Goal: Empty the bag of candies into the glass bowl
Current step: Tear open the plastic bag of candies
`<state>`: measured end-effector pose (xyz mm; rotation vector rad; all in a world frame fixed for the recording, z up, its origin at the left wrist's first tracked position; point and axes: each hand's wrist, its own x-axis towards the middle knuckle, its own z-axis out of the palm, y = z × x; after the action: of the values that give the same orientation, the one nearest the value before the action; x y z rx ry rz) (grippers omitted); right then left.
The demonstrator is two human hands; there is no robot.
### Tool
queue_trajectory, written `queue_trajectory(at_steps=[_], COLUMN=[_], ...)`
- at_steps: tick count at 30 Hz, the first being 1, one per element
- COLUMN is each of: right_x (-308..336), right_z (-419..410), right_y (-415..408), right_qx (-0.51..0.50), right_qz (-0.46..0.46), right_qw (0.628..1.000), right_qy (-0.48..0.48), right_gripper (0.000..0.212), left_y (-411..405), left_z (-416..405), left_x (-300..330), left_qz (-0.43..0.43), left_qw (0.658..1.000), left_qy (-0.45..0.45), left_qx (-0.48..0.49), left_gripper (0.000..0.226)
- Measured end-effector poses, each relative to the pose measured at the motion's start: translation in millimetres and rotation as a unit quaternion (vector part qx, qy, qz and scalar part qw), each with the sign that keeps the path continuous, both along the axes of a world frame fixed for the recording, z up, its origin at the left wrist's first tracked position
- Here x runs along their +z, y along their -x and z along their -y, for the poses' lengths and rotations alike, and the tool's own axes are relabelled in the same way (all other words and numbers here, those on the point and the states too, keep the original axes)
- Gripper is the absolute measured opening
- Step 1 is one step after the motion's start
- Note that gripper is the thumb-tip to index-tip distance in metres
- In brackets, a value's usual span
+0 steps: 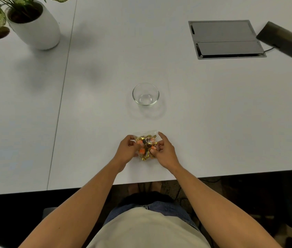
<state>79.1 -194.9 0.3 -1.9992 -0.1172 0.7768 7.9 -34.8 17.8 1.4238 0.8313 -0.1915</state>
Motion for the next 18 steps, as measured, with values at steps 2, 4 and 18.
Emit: queue_trajectory(at_steps=[2,4,18], right_x=[1.8,3.2,22.8], right_z=[2.7,5.3,3.0], right_y=[-0.1,-1.0,-5.0], right_qx=[0.001,0.009,0.056], right_qz=[0.009,0.016,0.056], right_qw=[1.0,1.0,0.996], right_qy=[-0.01,-0.017,-0.045], right_gripper=[0.075,0.073,0.064], left_y=[0.9,2.1,-8.8], left_z=[-0.5,-2.1,-14.4], left_x=[7.6,14.2,41.9], left_qz=[0.004,0.003,-0.004], left_qw=[1.0,0.999,0.966], left_qy=[0.0,-0.038,-0.237], left_qx=[0.011,-0.012,-0.103], left_gripper=[0.018,0.024,0.008])
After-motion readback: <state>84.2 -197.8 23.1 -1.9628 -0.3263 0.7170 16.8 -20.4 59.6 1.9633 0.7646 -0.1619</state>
